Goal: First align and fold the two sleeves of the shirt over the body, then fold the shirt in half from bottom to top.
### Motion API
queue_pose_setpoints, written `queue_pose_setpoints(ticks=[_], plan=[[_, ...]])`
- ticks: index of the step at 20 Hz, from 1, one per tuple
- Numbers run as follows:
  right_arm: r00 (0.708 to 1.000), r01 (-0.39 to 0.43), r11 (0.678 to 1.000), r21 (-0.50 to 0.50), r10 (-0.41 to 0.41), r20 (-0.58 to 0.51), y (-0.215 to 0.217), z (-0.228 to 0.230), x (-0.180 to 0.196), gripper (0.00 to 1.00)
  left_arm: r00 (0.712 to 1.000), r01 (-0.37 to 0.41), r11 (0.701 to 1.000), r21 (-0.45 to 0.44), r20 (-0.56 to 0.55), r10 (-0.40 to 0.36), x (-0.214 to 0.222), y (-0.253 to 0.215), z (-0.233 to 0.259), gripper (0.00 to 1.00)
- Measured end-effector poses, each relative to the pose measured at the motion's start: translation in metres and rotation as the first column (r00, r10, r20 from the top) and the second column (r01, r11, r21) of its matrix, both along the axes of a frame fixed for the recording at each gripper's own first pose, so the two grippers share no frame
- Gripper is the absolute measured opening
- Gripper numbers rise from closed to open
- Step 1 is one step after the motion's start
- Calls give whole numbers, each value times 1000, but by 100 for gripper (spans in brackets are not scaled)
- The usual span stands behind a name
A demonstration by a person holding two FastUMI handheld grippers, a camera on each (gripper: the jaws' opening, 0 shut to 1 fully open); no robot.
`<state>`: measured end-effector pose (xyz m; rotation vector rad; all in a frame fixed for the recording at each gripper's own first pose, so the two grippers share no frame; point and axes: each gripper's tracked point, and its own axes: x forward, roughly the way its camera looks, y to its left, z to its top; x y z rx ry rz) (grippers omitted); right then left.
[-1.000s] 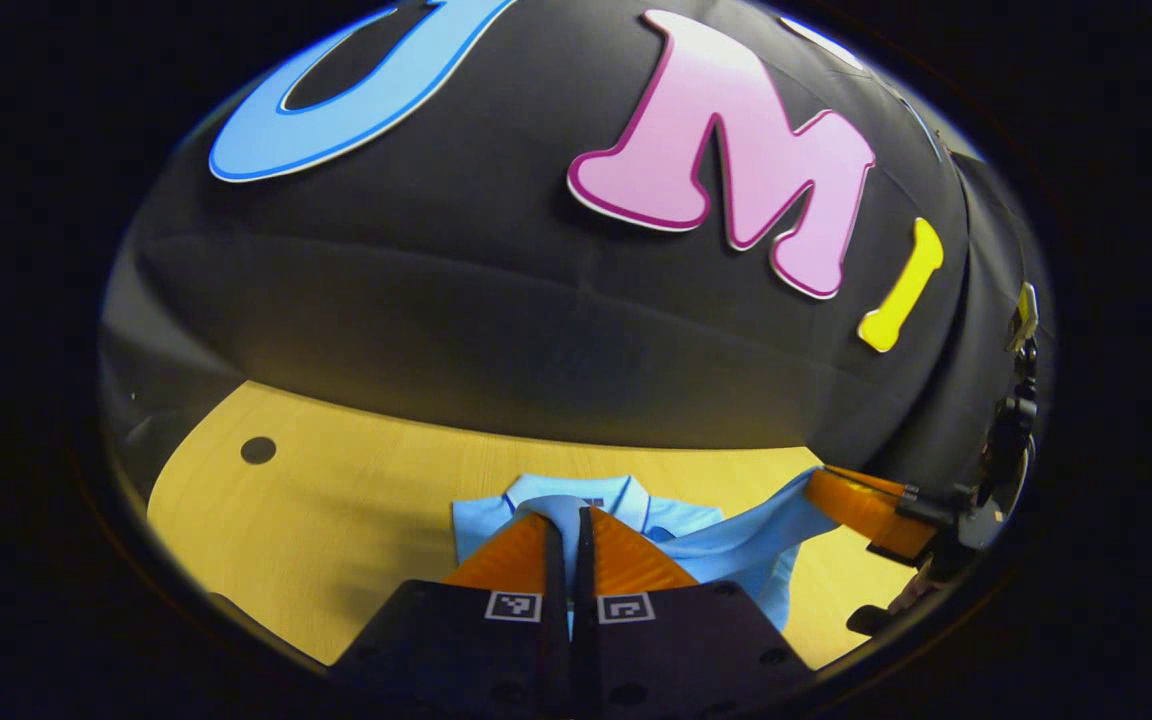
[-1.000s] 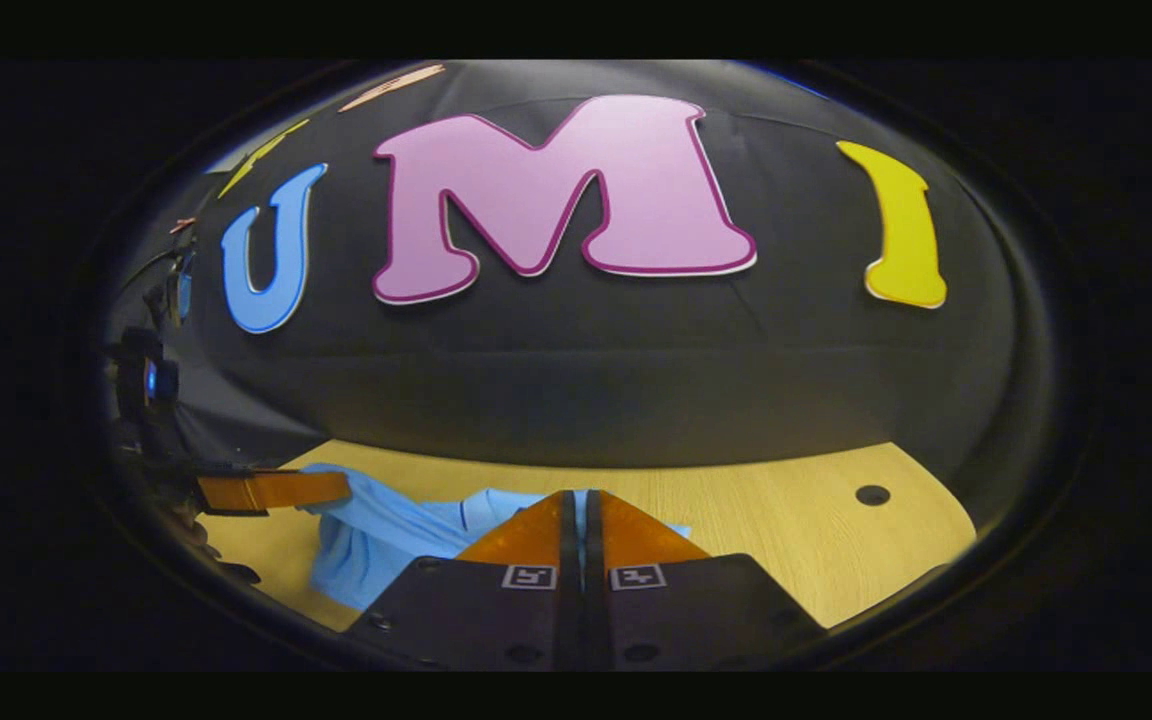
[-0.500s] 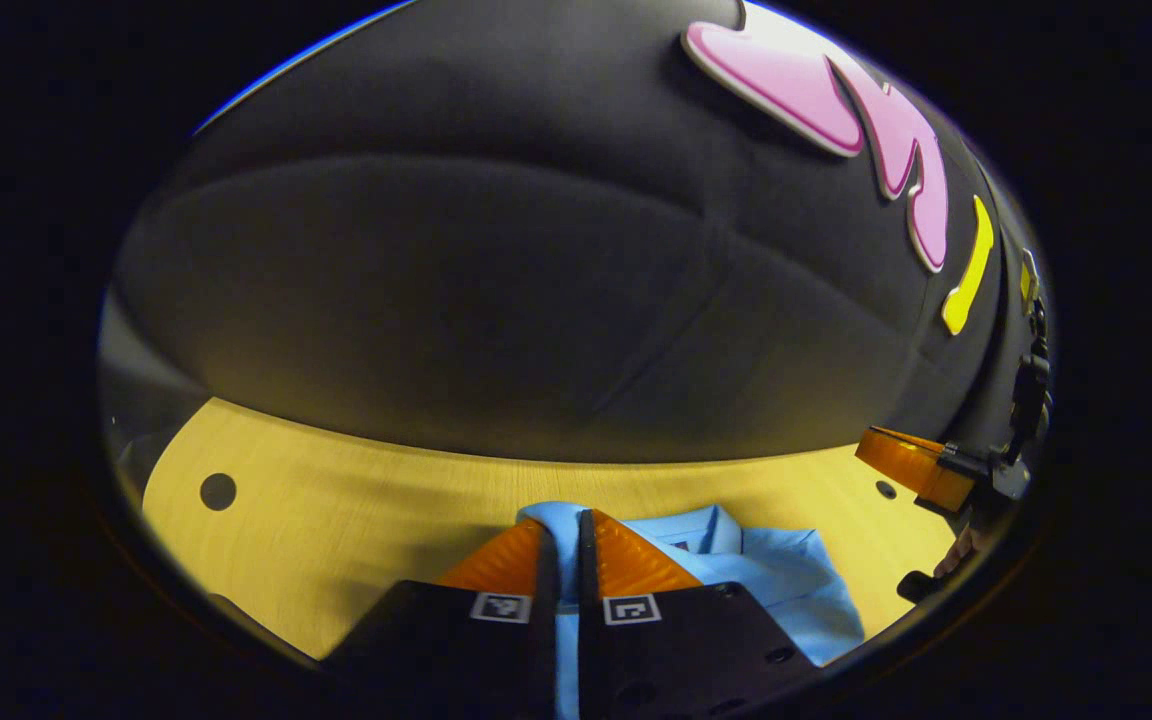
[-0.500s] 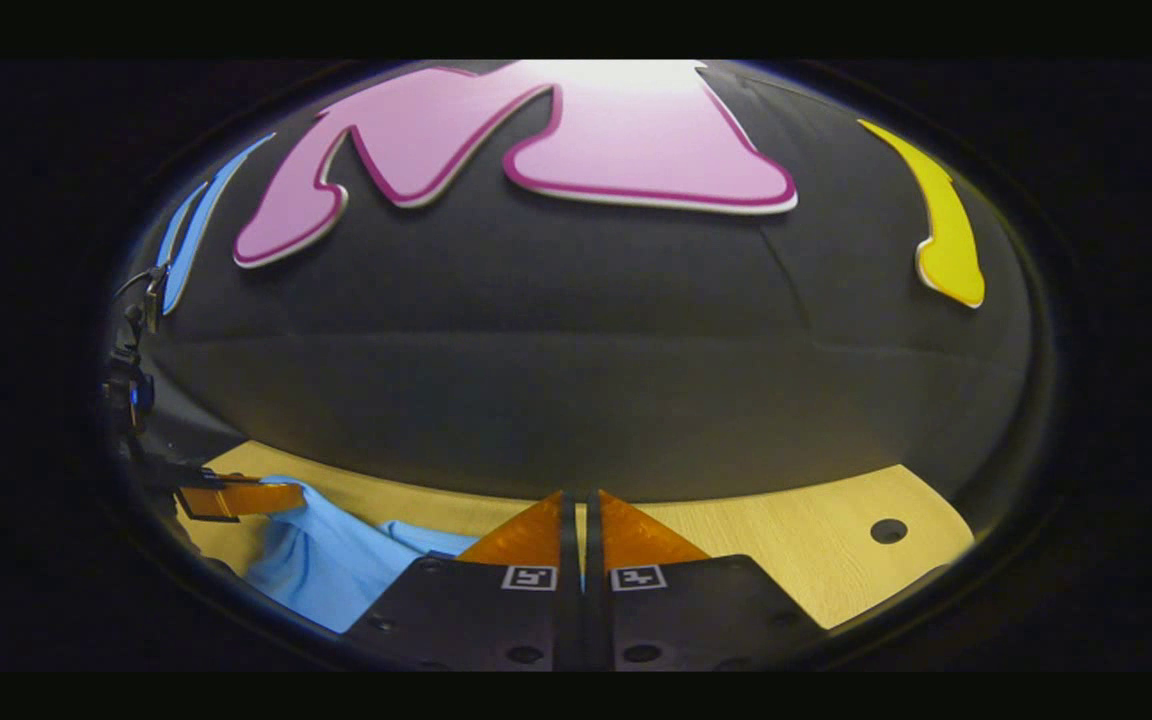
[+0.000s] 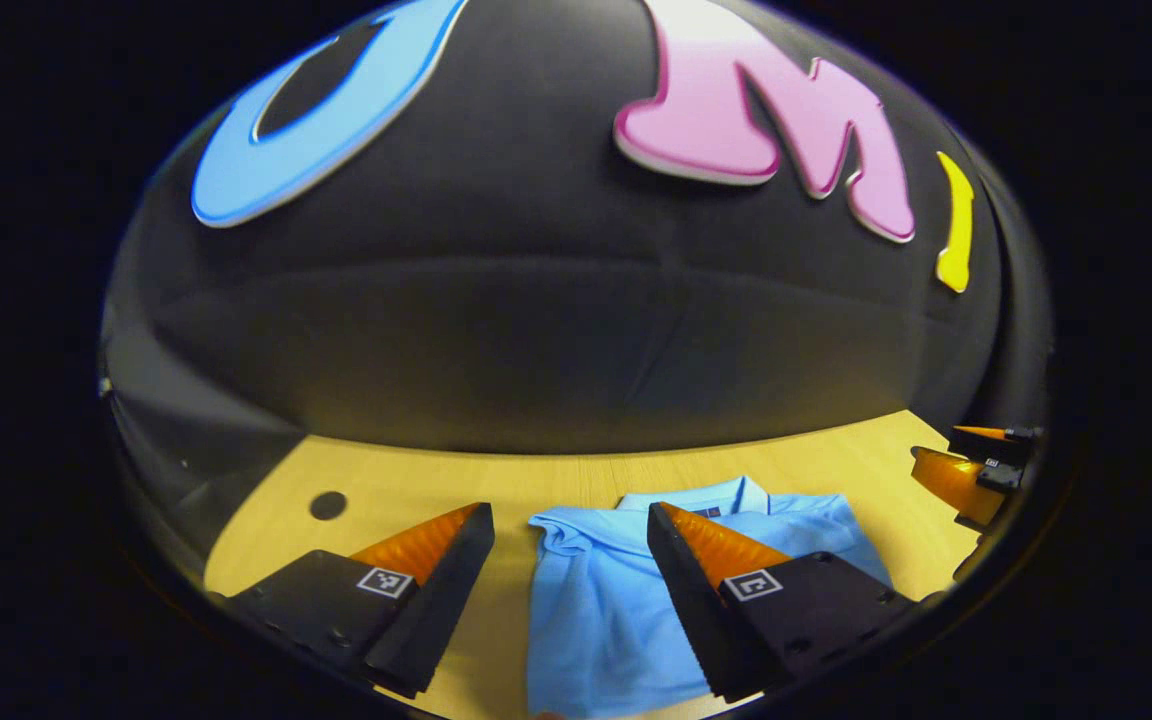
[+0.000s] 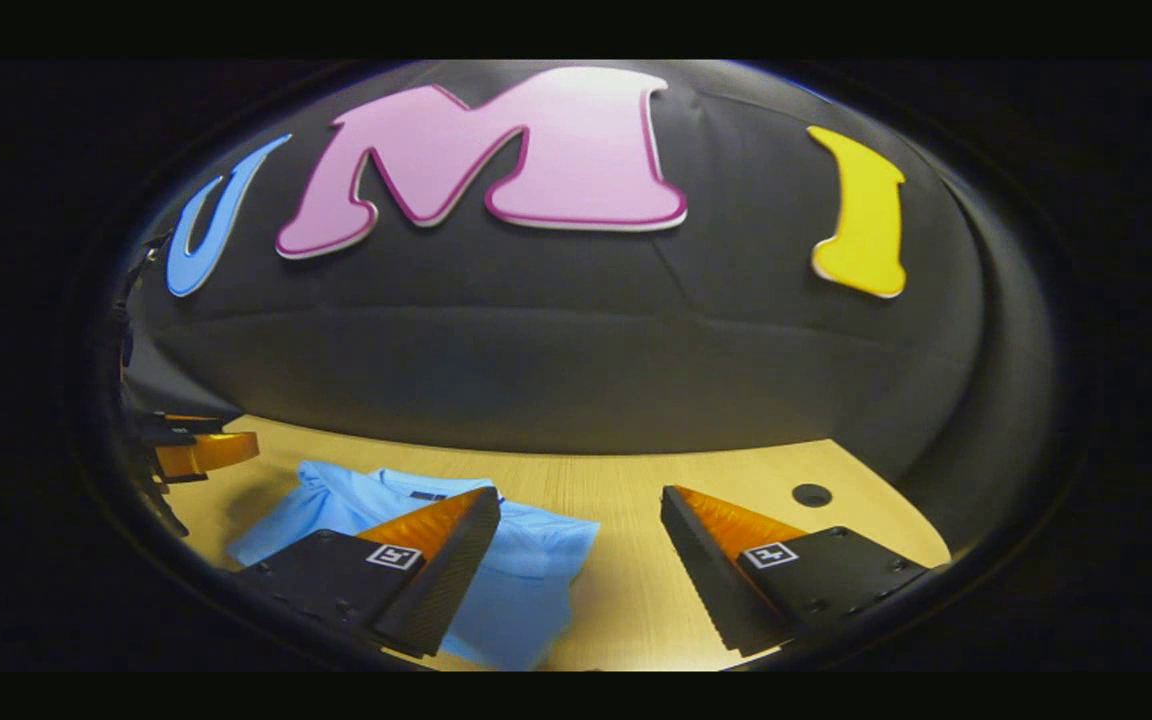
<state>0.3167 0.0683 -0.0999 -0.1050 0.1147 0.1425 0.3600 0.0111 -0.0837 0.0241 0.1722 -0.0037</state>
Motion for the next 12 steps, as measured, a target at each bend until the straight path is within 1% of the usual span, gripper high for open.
queue_pose_setpoints(ticks=[1,4,6,8,9,10,12], plan=[[1000,5,1000,-1,-5,25,-4,16,-22,100,999,5,1000,5,33,-5,-24,-4,15,97],[992,23,999,-23,-20,124,-16,75,-88,99,993,49,998,26,104,-51,-102,-26,61,97],[981,29,999,-21,-25,190,-22,114,-138,100,984,67,997,33,161,-71,-161,-40,95,97],[970,26,1000,-2,-25,240,-25,148,-195,98,972,86,996,35,217,-92,-222,-53,123,96],[966,22,1000,10,-24,258,-26,160,-222,95,965,91,995,43,242,-99,-254,-57,133,96],[963,17,1000,26,-23,268,-26,168,-248,98,960,89,995,50,261,-99,-284,-59,140,96],[961,-12,998,54,-4,276,-24,179,-297,98,958,67,997,38,277,-75,-342,-62,141,96]])
